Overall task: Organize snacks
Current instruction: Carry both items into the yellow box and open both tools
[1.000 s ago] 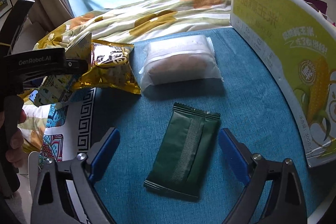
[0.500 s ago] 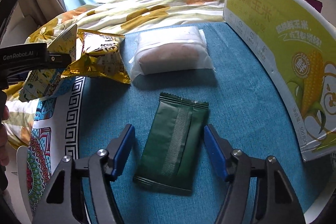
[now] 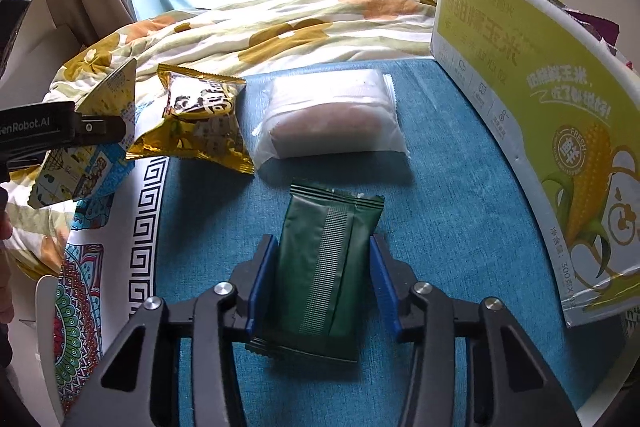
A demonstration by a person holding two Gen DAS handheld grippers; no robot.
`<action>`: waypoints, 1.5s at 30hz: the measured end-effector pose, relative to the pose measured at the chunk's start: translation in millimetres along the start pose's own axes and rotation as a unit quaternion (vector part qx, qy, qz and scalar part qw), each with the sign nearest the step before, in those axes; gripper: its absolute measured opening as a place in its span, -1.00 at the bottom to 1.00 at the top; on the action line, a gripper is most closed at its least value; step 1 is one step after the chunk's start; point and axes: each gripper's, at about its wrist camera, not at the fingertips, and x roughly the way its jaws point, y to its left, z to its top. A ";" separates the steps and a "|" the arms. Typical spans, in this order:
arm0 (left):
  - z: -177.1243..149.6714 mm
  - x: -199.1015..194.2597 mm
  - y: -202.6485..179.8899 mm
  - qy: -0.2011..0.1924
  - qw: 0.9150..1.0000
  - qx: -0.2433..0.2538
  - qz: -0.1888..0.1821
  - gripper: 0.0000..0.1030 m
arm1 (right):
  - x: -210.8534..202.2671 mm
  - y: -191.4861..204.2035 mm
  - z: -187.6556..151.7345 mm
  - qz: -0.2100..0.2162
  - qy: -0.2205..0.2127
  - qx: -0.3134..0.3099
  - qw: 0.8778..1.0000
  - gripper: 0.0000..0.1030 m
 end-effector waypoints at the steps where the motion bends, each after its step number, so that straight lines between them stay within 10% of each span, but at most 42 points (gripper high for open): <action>1: 0.5 -5.2 -0.1 -0.003 1.000 -0.002 0.000 0.52 | -3.0 -0.6 1.7 0.004 -0.003 0.002 1.000 -0.18; 12: 24.8 -96.0 -36.3 -0.054 0.998 0.004 -0.014 0.52 | -79.1 -15.7 47.1 0.032 -0.055 -0.004 0.998 -0.18; 23: 49.8 -162.9 -194.5 -0.123 0.991 0.033 -0.050 0.52 | -170.2 -120.2 103.6 0.065 -0.116 -0.017 0.991 -0.18; 34: 30.1 -123.1 -379.6 -0.091 0.991 0.054 -0.077 0.56 | -202.3 -274.6 128.1 0.049 -0.133 -0.038 0.989 -0.18; 45: 13.6 -111.0 -416.1 -0.063 0.995 0.052 -0.059 0.89 | -188.9 -334.5 129.5 0.075 -0.120 -0.019 0.990 -0.18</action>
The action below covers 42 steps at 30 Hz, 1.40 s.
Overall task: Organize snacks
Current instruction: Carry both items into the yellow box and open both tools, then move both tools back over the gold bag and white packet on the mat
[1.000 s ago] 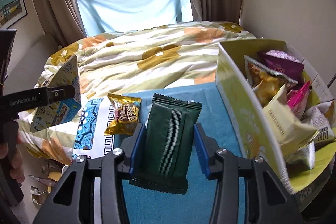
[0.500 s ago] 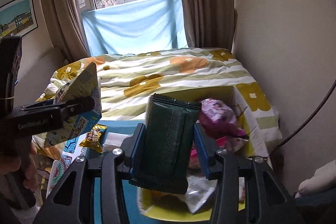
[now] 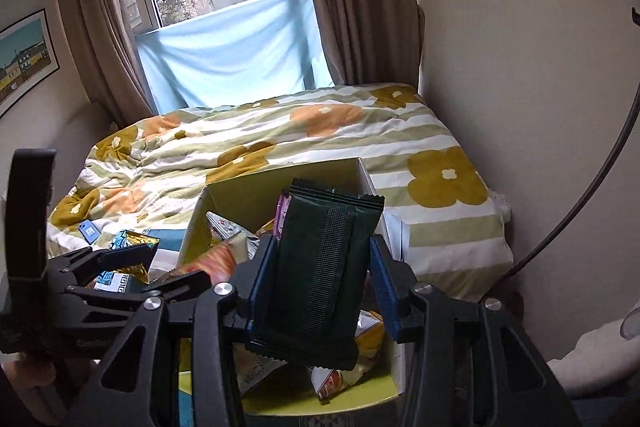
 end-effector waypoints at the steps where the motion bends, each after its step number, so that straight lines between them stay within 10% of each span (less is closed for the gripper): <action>1: -0.8 -6.1 4.9 -0.006 1.000 0.000 0.002 0.92 | 2.1 -1.4 -0.3 0.002 0.002 0.002 1.000 -0.18; 17: -9.8 -20.0 53.3 -0.018 0.998 -0.052 0.033 0.93 | 67.9 -13.4 14.0 0.045 0.081 -0.010 0.996 -0.14; 21: -23.8 -19.9 66.1 -0.010 0.997 -0.065 0.046 0.93 | 71.5 -15.9 10.8 0.049 0.071 -0.003 0.996 0.98; 42: -66.6 -114.7 133.4 -0.075 0.980 -0.139 0.119 0.93 | 1.9 39.0 35.0 0.069 -0.001 -0.059 0.996 0.99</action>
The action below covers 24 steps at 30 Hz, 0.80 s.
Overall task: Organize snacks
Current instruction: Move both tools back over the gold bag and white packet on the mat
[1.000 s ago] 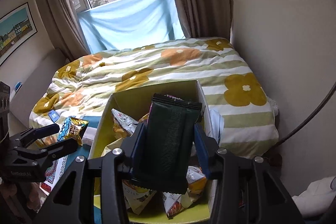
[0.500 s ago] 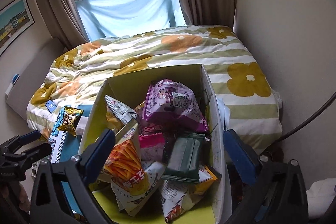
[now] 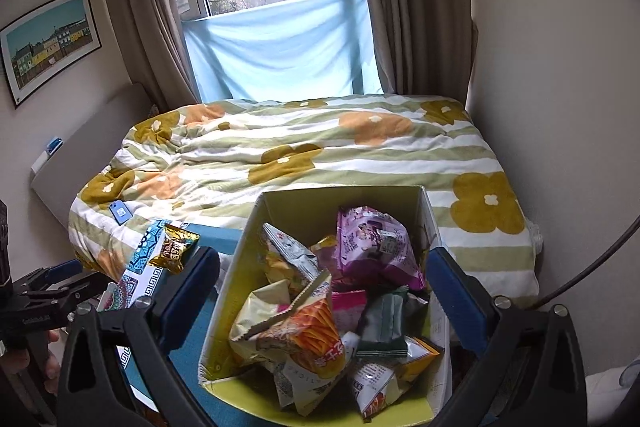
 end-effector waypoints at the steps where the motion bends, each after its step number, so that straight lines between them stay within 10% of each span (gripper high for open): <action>1: -1.0 -4.1 4.3 -0.003 1.000 -0.002 0.010 0.93 | -1.3 4.7 1.7 0.001 -0.003 -0.001 1.000 0.99; 12: -14.4 -30.5 66.5 -0.022 0.997 -0.025 0.064 0.93 | 10.0 75.1 -2.1 0.042 -0.011 -0.034 0.998 0.99; 24: 19.3 3.7 142.9 0.012 0.999 0.026 0.026 0.93 | 47.8 168.1 -17.6 0.042 0.013 -0.024 0.999 0.99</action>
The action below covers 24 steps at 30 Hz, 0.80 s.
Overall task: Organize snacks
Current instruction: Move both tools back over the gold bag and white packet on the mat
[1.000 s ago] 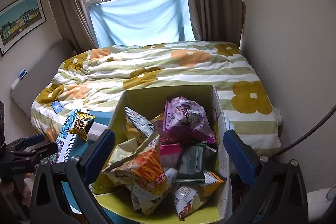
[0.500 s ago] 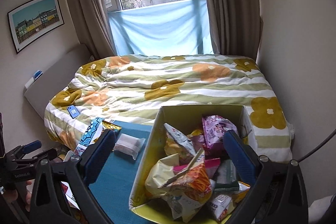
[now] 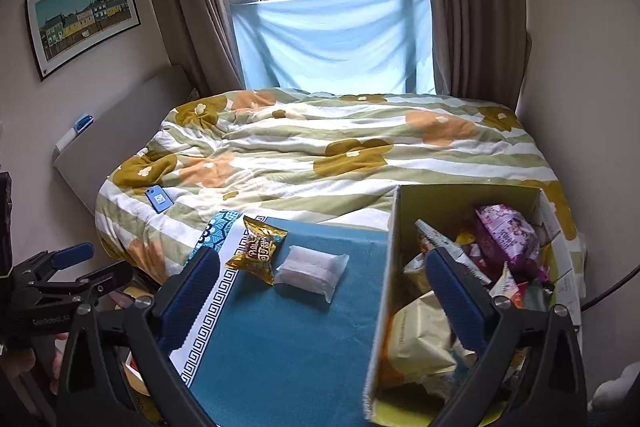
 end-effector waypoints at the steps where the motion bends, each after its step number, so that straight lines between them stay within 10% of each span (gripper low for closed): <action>1: 3.5 5.1 6.8 0.004 1.000 0.005 -0.005 0.93 | 6.4 6.5 -0.4 0.000 0.005 0.007 1.000 0.99; 24: 39.4 212.2 13.2 0.130 0.985 0.044 -0.103 0.93 | 155.8 49.0 -47.1 -0.121 0.072 0.083 0.987 0.99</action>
